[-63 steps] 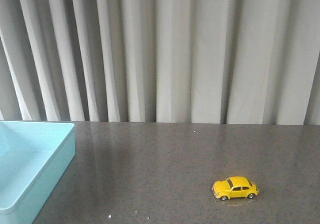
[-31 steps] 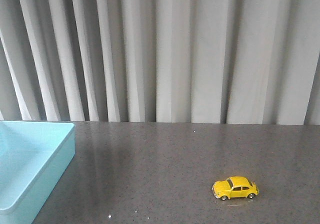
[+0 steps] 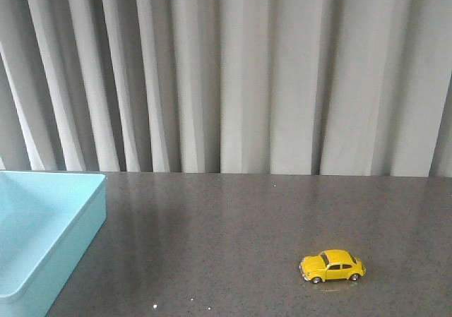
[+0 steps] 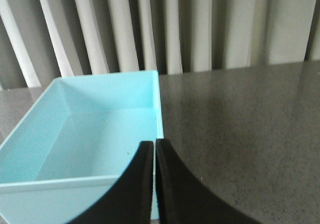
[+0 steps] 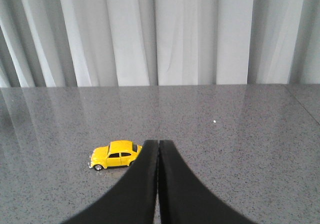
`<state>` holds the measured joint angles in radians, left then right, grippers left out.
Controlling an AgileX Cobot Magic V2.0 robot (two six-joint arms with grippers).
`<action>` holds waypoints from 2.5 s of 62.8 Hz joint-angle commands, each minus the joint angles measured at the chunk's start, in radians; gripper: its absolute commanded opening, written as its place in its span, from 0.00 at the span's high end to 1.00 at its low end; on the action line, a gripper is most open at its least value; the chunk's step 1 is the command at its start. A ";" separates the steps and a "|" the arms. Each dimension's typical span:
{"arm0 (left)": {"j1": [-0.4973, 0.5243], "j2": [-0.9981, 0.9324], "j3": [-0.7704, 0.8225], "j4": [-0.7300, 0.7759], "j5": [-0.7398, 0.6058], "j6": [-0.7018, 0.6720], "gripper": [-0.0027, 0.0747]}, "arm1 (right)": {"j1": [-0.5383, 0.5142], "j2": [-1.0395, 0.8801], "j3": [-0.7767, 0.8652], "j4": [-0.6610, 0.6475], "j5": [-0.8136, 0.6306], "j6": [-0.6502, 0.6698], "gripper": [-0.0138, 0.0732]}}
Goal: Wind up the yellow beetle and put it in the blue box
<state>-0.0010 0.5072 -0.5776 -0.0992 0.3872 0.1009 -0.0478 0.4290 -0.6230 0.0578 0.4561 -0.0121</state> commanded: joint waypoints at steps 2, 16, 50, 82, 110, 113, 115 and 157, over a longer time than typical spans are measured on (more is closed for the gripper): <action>-0.015 0.111 -0.073 -0.043 -0.018 -0.005 0.97 | -0.005 0.138 -0.105 -0.023 -0.022 -0.011 0.85; -0.130 0.226 -0.090 -0.064 -0.045 -0.005 0.97 | -0.005 0.336 -0.145 -0.039 0.016 -0.010 0.85; -0.151 0.283 -0.090 -0.062 -0.078 -0.011 0.75 | -0.005 0.455 -0.141 -0.023 0.139 -0.066 0.62; -0.151 0.299 -0.149 0.028 -0.007 -0.019 0.24 | -0.001 0.488 -0.198 0.109 0.234 -0.130 0.10; -0.152 0.389 -0.308 0.091 0.187 -0.038 0.27 | 0.193 0.939 -0.584 -0.112 0.386 0.055 0.18; -0.156 0.389 -0.308 0.090 0.187 -0.038 0.27 | 0.193 0.993 -0.646 -0.110 0.422 0.055 0.18; -0.165 0.389 -0.308 0.092 0.190 -0.038 0.27 | 0.193 1.039 -0.683 -0.104 0.445 0.054 0.18; -0.293 0.389 -0.308 0.099 0.208 -0.003 0.27 | 0.192 1.595 -1.301 0.016 0.732 0.030 0.18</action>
<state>-0.2852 0.8986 -0.8507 0.0000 0.6509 0.0978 0.1464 2.0518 -1.8604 0.0711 1.1933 0.0178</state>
